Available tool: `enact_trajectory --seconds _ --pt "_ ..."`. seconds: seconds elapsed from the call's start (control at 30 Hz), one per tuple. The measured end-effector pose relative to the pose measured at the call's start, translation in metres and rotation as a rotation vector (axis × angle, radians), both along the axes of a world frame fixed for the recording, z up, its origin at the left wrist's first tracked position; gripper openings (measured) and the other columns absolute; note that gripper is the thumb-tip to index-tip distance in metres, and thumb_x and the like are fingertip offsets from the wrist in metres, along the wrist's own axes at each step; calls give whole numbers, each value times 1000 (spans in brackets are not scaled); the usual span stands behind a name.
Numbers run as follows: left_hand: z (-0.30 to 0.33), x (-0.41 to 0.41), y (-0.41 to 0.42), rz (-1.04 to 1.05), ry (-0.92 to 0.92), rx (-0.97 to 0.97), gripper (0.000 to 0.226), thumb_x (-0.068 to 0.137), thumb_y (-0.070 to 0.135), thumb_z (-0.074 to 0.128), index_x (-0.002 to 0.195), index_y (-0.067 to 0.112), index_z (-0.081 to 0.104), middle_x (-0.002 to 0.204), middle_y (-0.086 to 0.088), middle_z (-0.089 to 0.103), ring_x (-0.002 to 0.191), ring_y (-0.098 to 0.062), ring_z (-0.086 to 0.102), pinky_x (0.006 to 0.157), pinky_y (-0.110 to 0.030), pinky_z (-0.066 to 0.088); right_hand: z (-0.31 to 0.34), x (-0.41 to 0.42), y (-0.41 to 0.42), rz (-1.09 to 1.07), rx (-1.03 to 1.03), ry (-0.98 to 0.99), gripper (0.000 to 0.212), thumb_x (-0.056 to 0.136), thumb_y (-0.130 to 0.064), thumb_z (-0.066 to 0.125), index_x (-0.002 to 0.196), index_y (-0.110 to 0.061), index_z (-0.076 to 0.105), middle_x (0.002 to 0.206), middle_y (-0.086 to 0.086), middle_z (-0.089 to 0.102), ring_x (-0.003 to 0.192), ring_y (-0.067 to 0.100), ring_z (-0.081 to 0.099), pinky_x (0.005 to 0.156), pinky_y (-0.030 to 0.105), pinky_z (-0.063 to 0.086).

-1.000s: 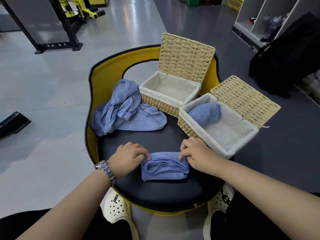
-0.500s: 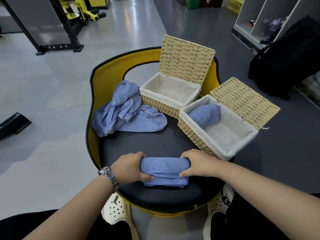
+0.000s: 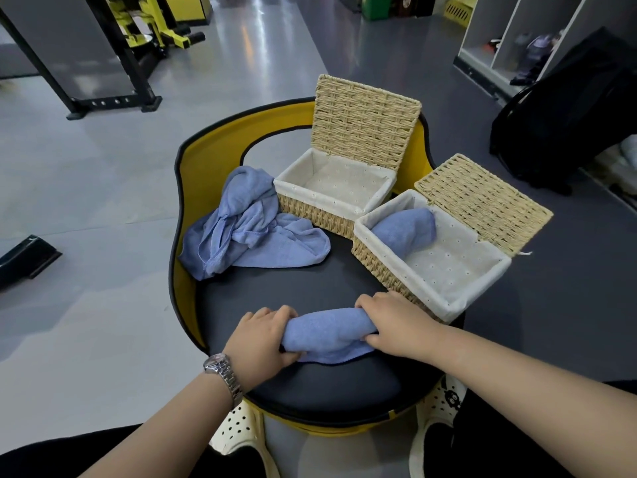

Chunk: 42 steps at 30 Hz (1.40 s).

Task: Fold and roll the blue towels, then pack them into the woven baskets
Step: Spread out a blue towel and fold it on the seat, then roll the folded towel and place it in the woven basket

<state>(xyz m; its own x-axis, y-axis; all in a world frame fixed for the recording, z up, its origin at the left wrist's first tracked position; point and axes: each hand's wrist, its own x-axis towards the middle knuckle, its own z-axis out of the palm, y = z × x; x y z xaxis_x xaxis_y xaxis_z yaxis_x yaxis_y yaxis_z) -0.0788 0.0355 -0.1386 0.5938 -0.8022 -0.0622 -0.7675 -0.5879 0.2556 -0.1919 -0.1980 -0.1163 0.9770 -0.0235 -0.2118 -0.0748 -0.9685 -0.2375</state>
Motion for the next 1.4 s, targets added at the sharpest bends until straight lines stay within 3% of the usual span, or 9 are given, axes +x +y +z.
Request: enact_trajectory --seconds 0.17,0.37,0.47,0.57,0.77,1.03,1.17,1.3,1.4 --pt "-4 -1 -2 29 -51 -4 48 62 62 56 99 32 58 90 13 62 87 -16 58 72 -29 40 4 0 4 36 -65 -23 32 77 -34 66 99 -16 53 84 -4 45 92 20 49 69 27 24" --pt "42 5 -28 33 -147 -163 45 61 60 60 95 31 59 86 12 65 81 -18 56 68 -32 43 41 4 -28 -82 -59 -161 24 68 -29 63 89 -23 55 88 5 55 83 28 55 64 34 41" --pt "72 -1 -65 46 -219 -256 46 64 54 65 101 28 60 86 7 66 81 -22 56 69 -34 42 76 4 -65 -224 -66 -174 33 72 -29 65 104 -32 58 95 3 53 90 25 53 70 31 40" --pt "92 -12 -112 32 -265 -283 51 68 57 61 108 27 58 91 5 66 85 -24 56 73 -36 40 101 3 -106 -346 -31 -203 39 68 -27 66 100 -45 54 93 -2 54 93 23 49 74 32 40" --pt "96 -36 -180 8 -191 -324 52 72 53 55 116 24 53 102 1 65 97 -26 55 82 -38 40 122 -8 -162 -427 -36 -174 32 68 -15 67 92 -35 63 95 -5 63 91 19 53 80 36 47" --pt "70 -46 -220 77 -165 -209 33 71 45 61 92 21 53 79 0 64 84 -28 54 73 -39 32 82 -12 -190 -434 33 -82 28 58 -21 61 78 -41 59 85 -7 62 88 21 56 79 38 49" --pt "64 -48 -223 69 -183 -131 34 71 48 60 83 22 42 81 0 62 86 -27 52 71 -37 25 66 -8 -192 -428 -9 -103 29 64 -18 65 86 -36 62 89 -3 54 89 22 50 79 35 45" --pt "69 -43 -222 50 -224 -96 42 69 57 56 89 21 52 88 0 61 89 -28 53 77 -39 33 56 -6 -190 -383 -75 -48 28 67 -19 64 86 -38 55 85 -10 45 91 18 42 79 33 37" --pt "74 -42 -219 43 -174 -55 45 74 57 50 101 21 55 99 -1 63 98 -28 51 84 -39 37 50 -5 -186 -335 -161 -30 28 65 -22 63 87 -34 51 89 -6 47 91 20 39 78 36 41"
